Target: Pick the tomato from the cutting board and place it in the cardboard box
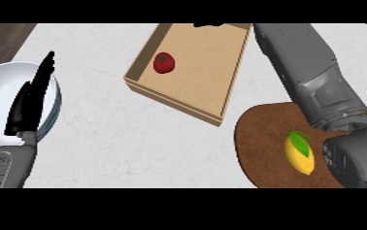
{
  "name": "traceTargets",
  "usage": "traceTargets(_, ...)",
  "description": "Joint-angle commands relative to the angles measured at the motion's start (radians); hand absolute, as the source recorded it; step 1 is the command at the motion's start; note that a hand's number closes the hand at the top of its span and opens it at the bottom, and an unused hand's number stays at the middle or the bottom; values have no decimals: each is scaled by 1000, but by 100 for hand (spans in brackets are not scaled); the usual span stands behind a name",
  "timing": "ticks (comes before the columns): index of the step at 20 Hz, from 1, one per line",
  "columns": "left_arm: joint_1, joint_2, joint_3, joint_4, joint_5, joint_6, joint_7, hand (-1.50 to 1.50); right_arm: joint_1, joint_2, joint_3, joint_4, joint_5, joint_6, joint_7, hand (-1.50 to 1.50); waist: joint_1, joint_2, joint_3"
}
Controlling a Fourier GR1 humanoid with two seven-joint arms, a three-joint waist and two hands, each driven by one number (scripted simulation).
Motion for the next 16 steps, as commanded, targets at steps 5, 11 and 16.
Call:
traceTargets(5, 20, -8, 2, 33, -6, -2, 44, 0, 55, -193, -44, 27, -30, 116, -21, -150, 6, 13, -9)
traceTargets(11, 47, 13, 32, 30, 8, -11, 15, 0, 145, -346, -25, 30, -4, 244, -101, -150, 5, 8, -8)
traceTargets(16, 47, -3, 18, 51, 7, -17, -16, 0, 166, -411, 14, 30, 37, 342, -146, -150, 15, 19, -7)
